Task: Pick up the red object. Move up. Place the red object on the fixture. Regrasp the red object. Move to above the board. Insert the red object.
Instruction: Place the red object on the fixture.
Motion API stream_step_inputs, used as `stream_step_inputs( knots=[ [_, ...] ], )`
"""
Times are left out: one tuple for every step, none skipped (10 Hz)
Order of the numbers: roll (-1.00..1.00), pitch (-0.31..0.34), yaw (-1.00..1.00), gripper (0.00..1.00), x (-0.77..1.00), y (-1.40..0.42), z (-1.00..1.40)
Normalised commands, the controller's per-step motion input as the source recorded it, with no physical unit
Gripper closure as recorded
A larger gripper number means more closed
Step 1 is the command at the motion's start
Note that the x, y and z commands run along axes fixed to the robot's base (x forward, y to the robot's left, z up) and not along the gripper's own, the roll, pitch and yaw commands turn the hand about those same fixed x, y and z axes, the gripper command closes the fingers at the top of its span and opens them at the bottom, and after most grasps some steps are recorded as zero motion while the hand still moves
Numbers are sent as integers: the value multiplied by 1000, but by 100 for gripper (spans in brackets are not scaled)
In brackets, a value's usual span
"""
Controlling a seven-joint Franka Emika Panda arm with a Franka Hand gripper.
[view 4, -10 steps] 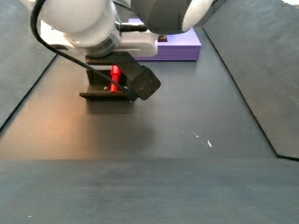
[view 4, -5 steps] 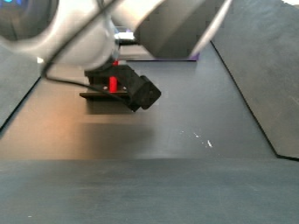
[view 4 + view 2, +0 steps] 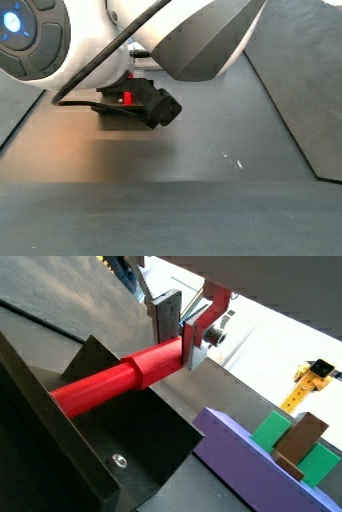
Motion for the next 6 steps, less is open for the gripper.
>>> stream_step_inputs(
  knots=[
    [-697, 0, -83, 100, 23, 0, -131],
    [-669, 0, -86, 100, 6, 0, -189],
    [-634, 0, -71, 100, 0, 0, -157],
    [-340, 0, 0, 100, 0, 34, -26],
    [0, 0, 0, 100, 0, 0, 0],
    [0, 0, 0, 0, 0, 0, 0]
  ],
)
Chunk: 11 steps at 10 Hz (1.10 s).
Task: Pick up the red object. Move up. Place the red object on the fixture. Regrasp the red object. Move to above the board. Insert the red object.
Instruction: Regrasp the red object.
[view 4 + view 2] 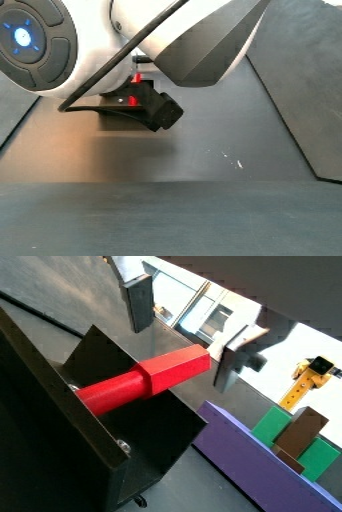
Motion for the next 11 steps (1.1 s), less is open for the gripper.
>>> stream_step_inputs(
  knots=[
    [1000, -180, 0, 0, -3, -177, 423],
    [1000, -180, 0, 0, -49, -177, 363],
    [1000, -169, 0, 0, -83, -217, 360],
    [1000, -166, 0, 0, -109, -234, 371],
    [1000, -160, 0, 0, -154, -231, 351],
    [1000, -211, 0, 0, -263, -243, 486],
    [1000, -229, 0, 0, -286, -223, 469],
    [1000, -243, 0, 0, -269, -194, 349],
    [1000, -274, 0, 0, -217, -243, 354],
    [1000, -317, 0, 0, -86, -243, 271],
    [1000, -360, 54, 0, 0, -174, 123]
  ],
)
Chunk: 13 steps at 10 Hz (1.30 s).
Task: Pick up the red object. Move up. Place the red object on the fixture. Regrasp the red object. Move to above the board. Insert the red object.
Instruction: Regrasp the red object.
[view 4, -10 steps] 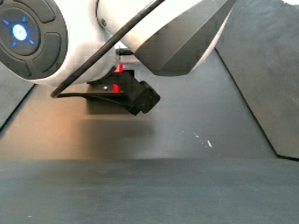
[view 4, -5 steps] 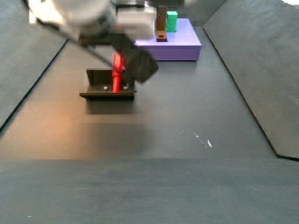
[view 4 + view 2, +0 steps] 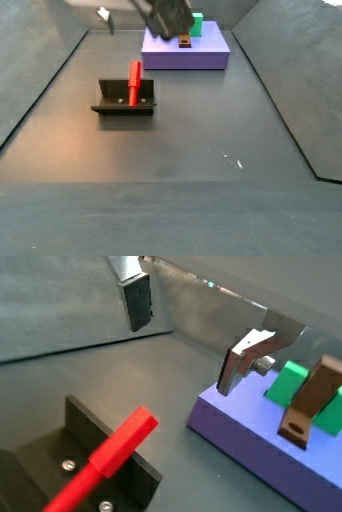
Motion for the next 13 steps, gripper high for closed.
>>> stream_step_inputs(
  knots=[
    [1000, -374, 111, 0, 0, -94, 106],
    [1000, -263, 154, 0, 0, 86, 34],
    [946, -337, 0, 0, 0, 554, -214],
    [1000, -334, -91, 0, 0, 400, -174],
    [1000, -289, -31, 0, 0, 331, -17],
    [1000, -257, -14, 0, -29, 289, 0],
    [1000, -111, 0, 0, 0, 151, 0],
    [1000, -91, 114, 0, 0, -114, 20],
    [1000, -54, 377, 0, -20, -37, 0],
    [1000, -34, 409, 0, 0, -11, 0],
    [1000, -20, 409, 0, 0, -9, 0],
    [1000, -80, 349, 0, -6, -54, 0],
    [1000, -126, 257, 0, 0, -114, 29]
  ],
)
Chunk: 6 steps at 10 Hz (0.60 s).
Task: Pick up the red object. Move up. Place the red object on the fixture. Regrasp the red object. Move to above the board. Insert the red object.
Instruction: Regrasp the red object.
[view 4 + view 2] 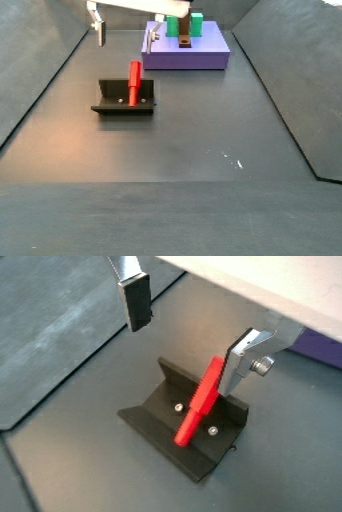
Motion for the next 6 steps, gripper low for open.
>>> stream_step_inputs(
  knots=[
    [1000, -117, 214, 0, 0, -149, 29],
    [1000, -106, 211, 0, 0, -140, 34],
    [1000, -77, 209, 0, 0, -140, 23],
    [1000, -57, 206, 0, 0, -140, 17],
    [1000, -54, 194, 0, 0, -143, 17],
    [1000, -63, 151, 0, 0, -169, 26]
  ],
)
